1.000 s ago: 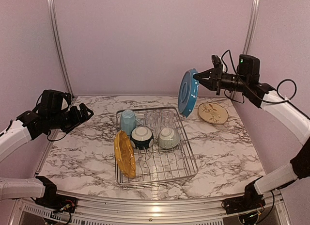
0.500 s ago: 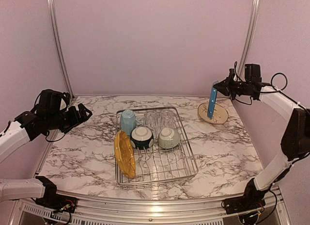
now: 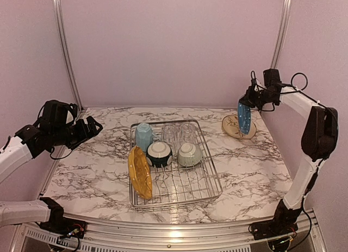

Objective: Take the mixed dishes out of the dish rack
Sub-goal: Place the plate with another plate.

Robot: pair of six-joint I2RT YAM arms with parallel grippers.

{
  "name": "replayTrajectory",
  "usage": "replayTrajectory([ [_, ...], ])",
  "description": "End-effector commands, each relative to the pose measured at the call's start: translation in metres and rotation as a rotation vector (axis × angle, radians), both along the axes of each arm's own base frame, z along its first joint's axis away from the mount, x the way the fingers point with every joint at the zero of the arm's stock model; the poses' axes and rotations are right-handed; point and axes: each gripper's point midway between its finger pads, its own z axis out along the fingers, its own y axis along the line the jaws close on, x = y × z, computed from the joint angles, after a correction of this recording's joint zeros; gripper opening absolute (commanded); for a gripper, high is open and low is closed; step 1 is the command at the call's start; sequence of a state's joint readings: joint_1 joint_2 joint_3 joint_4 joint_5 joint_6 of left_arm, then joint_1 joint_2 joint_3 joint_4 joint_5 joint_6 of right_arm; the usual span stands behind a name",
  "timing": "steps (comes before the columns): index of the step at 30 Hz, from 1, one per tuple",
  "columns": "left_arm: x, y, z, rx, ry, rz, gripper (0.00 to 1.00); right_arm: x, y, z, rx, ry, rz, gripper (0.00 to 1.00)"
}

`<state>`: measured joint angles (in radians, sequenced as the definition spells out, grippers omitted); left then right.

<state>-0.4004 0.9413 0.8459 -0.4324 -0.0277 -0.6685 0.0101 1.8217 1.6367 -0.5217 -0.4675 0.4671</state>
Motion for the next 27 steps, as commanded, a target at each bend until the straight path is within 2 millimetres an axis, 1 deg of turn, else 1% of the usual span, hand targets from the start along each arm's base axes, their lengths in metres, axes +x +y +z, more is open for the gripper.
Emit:
replayTrajectory([
  [1,-0.001,0.003,0.009,0.016,-0.018,0.002,0.99,0.022,-0.011,0.02,-0.138,-0.11,0.019,0.0],
  [5,0.0,0.002,0.01,0.015,-0.018,0.0,0.99,0.033,-0.022,0.004,-0.228,-0.094,-0.005,0.0],
  [10,0.002,0.0,0.012,0.013,-0.018,-0.004,0.99,0.041,-0.023,-0.017,-0.418,-0.051,-0.026,0.0],
  [14,0.003,-0.001,0.013,0.012,-0.019,-0.006,0.99,0.045,-0.019,-0.033,-0.578,-0.027,-0.029,0.0],
  [19,0.005,-0.002,0.013,0.01,-0.017,-0.009,0.99,0.049,-0.009,-0.057,-0.702,0.022,-0.001,0.0],
  [22,0.004,-0.002,0.014,0.012,-0.018,-0.008,0.99,0.048,-0.002,-0.067,-0.786,0.044,0.014,0.0],
  [23,0.004,-0.002,0.014,0.012,-0.019,-0.007,0.99,0.048,0.0,-0.073,-0.815,0.057,0.019,0.0],
  [24,0.004,-0.001,0.014,0.014,-0.018,-0.008,0.99,0.047,0.0,-0.074,-0.841,0.066,0.014,0.0],
  [26,0.004,-0.001,0.013,0.015,-0.017,-0.005,0.99,0.045,0.002,-0.088,-0.893,0.104,0.028,0.0],
  [27,0.004,-0.001,0.014,0.015,-0.017,-0.007,0.99,0.044,0.002,-0.091,-0.919,0.115,0.027,0.0],
])
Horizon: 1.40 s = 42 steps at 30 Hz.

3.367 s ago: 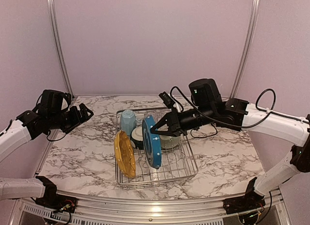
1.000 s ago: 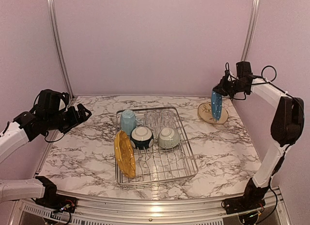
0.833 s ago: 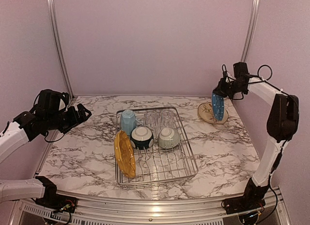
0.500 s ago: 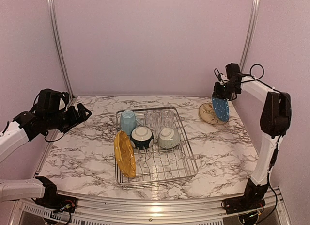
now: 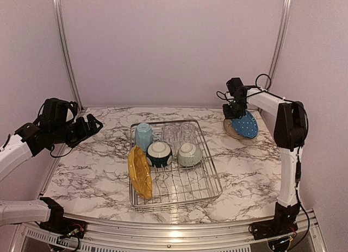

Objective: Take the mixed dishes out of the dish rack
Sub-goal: Place the plate with another plate.

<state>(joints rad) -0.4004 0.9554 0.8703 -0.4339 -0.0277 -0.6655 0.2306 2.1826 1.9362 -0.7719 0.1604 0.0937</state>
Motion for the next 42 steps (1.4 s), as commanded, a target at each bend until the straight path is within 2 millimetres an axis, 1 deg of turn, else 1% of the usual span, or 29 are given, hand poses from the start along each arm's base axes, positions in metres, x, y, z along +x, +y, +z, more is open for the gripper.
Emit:
replayTrajectory([
  [1,0.0,0.0,0.006,0.016,-0.007,-0.006,0.99,0.009,-0.014,0.02,-0.209,-0.052,-0.029,0.0],
  [3,0.0,0.001,0.007,0.018,-0.008,-0.004,0.99,0.008,-0.012,0.012,-0.242,-0.037,-0.02,0.0],
  [9,-0.002,0.003,0.008,0.024,-0.01,-0.001,0.99,0.01,-0.008,-0.011,-0.258,0.006,0.004,0.0],
  [19,-0.006,0.006,0.012,0.023,-0.019,0.005,0.99,0.012,-0.006,-0.03,-0.263,0.046,0.009,0.0],
  [21,-0.007,0.006,0.013,0.02,-0.022,0.008,0.99,0.013,-0.005,-0.034,-0.26,0.051,0.012,0.05],
  [26,-0.008,0.006,0.013,0.018,-0.018,0.006,0.99,0.013,-0.005,-0.044,-0.265,0.073,0.016,0.1],
  [28,-0.009,0.007,0.013,0.015,-0.019,0.006,0.99,0.013,-0.005,-0.046,-0.27,0.078,0.015,0.11],
  [30,-0.01,0.008,0.013,0.017,-0.022,0.012,0.99,0.013,-0.005,-0.048,-0.27,0.083,0.015,0.13],
  [33,-0.011,0.008,0.013,0.013,-0.024,0.012,0.99,0.012,-0.007,-0.042,-0.278,0.083,0.007,0.23],
  [35,-0.011,0.009,0.013,0.013,-0.025,0.013,0.99,0.013,-0.008,-0.032,-0.281,0.076,-0.002,0.28],
  [38,-0.011,0.008,0.013,0.013,-0.024,0.009,0.99,0.011,-0.01,-0.014,-0.276,0.06,-0.014,0.38],
  [42,-0.01,0.007,0.013,0.013,-0.027,0.006,0.99,0.003,-0.013,0.019,-0.27,0.019,-0.035,0.55],
])
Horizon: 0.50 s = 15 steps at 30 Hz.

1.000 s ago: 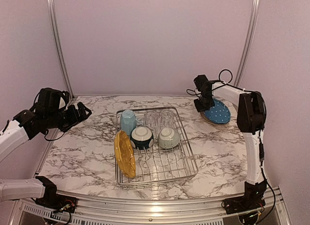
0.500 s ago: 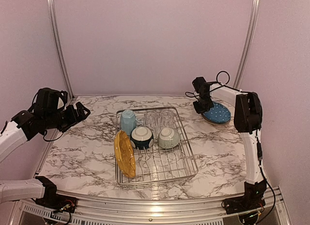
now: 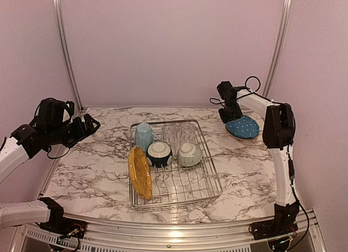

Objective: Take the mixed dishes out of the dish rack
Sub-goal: Place the plate with another plate.

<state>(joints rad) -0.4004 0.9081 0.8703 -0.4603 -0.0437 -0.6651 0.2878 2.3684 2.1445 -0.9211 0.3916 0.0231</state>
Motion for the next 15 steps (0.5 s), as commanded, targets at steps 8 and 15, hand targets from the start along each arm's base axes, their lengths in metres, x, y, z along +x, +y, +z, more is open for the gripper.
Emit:
replayTrajectory([
  [8,-0.001,-0.001,0.003,0.01,-0.003,-0.011,0.99,-0.04,-0.003,0.103,0.081,-0.15,-0.031,0.71],
  [15,-0.001,-0.001,-0.002,0.01,0.002,-0.012,0.99,-0.095,0.057,0.131,0.54,-0.241,0.152,0.77],
])
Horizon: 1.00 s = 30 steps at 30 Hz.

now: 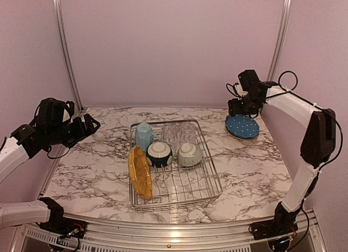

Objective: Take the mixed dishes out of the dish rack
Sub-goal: Place the plate with another plate, then grab the plate from the dish rack.

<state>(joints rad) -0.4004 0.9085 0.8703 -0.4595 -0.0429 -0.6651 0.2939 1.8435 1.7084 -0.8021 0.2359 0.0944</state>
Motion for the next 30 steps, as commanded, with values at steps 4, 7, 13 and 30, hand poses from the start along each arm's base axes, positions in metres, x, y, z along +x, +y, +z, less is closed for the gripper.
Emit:
replayTrajectory([
  [4,0.003,-0.004,-0.004,0.011,0.003,-0.022,0.99,-0.052,0.072,0.041,0.499,-0.114,0.227,0.77],
  [7,0.005,-0.007,-0.007,0.01,0.01,-0.03,0.99,-0.076,0.076,0.06,0.596,-0.159,0.25,0.77],
  [13,0.01,-0.018,-0.011,-0.013,0.029,-0.07,0.99,-0.115,0.099,0.078,0.802,-0.161,0.287,0.79],
  [30,0.006,-0.026,-0.007,-0.088,0.041,-0.083,0.99,-0.246,0.351,0.082,1.074,0.107,0.769,0.82],
])
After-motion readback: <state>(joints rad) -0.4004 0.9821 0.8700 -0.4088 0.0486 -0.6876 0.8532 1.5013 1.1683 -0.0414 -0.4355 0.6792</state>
